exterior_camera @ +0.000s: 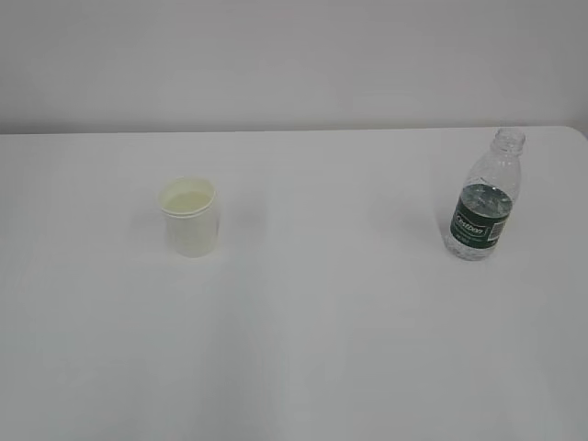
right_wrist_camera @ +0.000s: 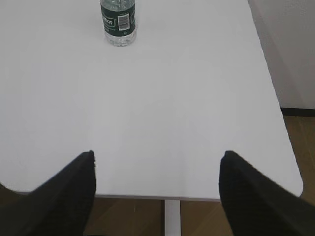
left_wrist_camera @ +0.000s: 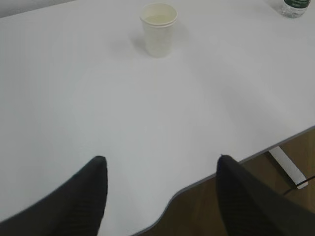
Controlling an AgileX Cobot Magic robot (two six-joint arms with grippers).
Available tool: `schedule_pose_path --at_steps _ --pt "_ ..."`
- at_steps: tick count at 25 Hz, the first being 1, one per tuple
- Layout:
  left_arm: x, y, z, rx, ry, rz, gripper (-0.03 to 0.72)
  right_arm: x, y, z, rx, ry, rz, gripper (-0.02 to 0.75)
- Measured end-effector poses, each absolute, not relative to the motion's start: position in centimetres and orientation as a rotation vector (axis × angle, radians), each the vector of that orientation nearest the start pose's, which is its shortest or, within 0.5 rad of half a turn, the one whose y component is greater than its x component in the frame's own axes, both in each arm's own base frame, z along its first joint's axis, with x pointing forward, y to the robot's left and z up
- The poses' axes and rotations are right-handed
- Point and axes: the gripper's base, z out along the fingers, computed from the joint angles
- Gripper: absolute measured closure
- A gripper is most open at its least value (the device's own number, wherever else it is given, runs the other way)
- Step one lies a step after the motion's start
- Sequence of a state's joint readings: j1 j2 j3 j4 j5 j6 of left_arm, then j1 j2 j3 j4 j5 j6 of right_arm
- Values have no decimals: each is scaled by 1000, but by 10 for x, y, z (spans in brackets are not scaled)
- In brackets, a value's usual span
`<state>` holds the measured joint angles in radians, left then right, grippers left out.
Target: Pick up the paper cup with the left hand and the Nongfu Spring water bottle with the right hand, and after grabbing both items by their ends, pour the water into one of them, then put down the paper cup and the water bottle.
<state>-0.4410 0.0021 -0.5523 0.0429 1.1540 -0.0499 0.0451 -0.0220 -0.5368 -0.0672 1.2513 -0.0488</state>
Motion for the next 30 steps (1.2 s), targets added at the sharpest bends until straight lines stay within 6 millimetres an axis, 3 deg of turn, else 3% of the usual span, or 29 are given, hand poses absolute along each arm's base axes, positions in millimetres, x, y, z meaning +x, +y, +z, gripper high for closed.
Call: schedule_pose_path --at_steps 9,30 --pt "-8 7 281 401 2040 -258 195 -12 -6 269 -91 2119 -88 148" --pt "-8 7 281 401 2039 -259 216 -11 -7 268 -91 2115 -90 148"
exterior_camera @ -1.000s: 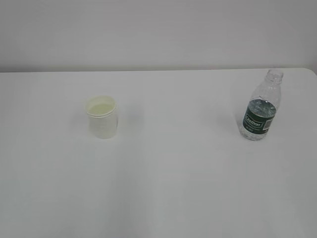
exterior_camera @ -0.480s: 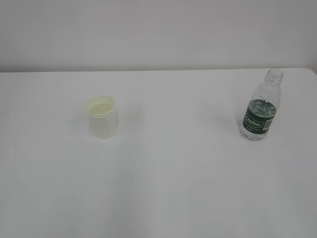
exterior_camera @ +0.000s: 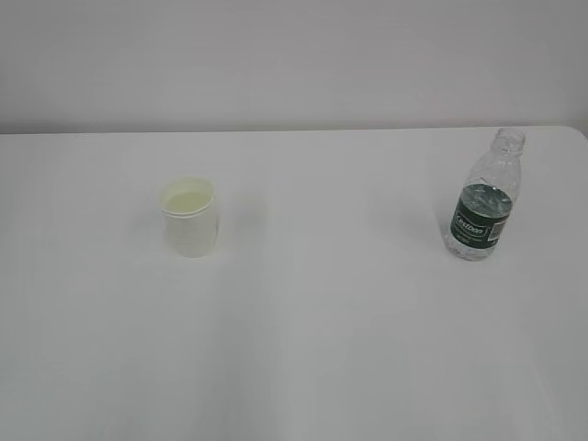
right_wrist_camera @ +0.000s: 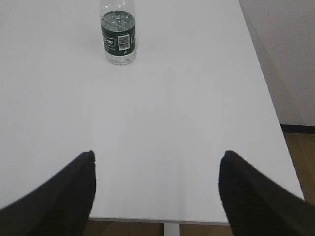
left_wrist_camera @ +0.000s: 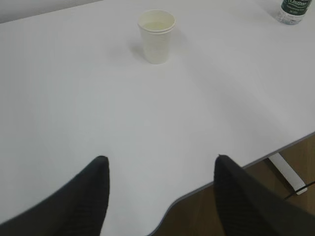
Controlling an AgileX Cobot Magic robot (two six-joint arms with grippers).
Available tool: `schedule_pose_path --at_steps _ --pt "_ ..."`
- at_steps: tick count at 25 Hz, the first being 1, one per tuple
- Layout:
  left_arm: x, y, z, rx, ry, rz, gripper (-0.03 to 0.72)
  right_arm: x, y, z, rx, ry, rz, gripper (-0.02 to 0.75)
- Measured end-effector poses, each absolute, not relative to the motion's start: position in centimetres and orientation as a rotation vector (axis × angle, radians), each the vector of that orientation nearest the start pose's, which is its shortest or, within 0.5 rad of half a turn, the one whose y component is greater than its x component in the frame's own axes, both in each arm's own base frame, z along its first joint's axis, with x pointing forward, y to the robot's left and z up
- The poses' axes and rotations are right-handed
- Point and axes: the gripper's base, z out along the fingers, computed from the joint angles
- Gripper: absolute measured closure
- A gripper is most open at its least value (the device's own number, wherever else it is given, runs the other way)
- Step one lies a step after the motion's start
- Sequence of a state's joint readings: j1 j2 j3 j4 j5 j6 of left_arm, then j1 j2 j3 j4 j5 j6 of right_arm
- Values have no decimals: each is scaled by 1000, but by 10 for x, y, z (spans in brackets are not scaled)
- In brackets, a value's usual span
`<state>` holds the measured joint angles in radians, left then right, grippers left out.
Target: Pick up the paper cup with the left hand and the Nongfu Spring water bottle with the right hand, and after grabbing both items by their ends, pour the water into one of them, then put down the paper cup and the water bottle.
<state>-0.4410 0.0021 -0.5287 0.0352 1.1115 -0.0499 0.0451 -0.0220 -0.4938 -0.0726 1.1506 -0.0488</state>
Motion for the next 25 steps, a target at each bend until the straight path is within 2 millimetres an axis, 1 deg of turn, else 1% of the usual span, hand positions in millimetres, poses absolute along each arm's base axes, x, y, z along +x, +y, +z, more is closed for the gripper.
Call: schedule_pose_path --at_steps 6,25 --pt "-8 7 281 401 2039 -259 226 -11 -7 268 -91 2115 -90 148" --pt "-8 7 281 401 2039 -259 228 -11 -7 269 -91 2113 -90 148"
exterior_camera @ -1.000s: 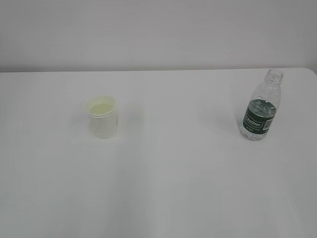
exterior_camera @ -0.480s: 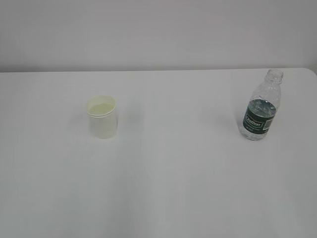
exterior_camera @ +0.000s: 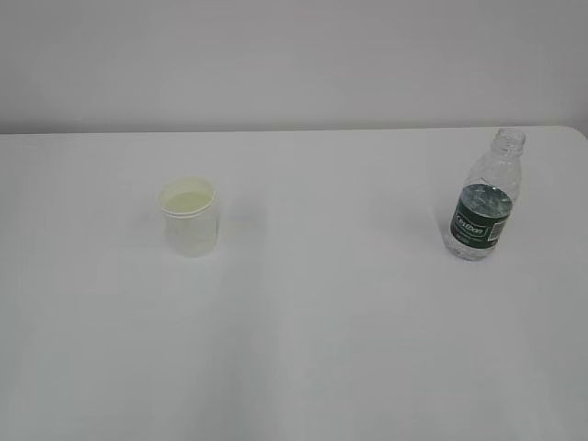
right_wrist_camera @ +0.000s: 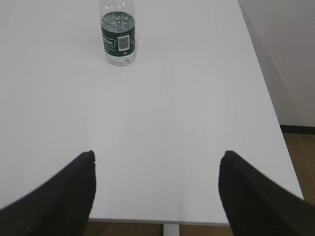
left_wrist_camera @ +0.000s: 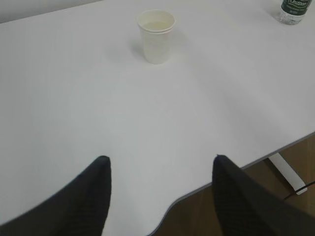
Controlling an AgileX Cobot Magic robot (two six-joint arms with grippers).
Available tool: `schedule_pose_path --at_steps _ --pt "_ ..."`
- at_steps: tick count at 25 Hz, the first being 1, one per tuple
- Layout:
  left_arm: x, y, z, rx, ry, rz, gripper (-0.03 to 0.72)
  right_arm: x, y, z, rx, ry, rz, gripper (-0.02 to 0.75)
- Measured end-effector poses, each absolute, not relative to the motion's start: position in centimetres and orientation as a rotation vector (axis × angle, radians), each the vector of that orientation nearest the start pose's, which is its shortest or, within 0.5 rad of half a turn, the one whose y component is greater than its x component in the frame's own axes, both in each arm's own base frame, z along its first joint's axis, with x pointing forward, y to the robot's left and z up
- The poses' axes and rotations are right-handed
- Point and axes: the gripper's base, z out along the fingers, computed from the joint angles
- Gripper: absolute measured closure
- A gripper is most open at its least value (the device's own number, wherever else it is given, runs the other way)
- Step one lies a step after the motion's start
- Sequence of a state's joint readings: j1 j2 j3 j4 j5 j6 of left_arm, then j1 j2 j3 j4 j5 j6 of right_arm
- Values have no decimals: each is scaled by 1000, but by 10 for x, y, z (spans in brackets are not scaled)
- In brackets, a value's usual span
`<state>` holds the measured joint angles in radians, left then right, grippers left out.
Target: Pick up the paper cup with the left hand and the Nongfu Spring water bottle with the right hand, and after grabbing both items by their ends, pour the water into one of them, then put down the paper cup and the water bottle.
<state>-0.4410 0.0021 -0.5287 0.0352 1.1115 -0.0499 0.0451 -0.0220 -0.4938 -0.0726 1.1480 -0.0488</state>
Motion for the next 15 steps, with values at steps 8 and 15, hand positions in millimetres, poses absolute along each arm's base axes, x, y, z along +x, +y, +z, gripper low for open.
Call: schedule_pose_path --at_steps 8,15 --pt "-8 7 281 401 2039 -259 228 -11 -7 269 -91 2111 -91 148" --pt "-8 7 281 401 2039 -259 228 -11 -7 269 -91 2111 -91 148"
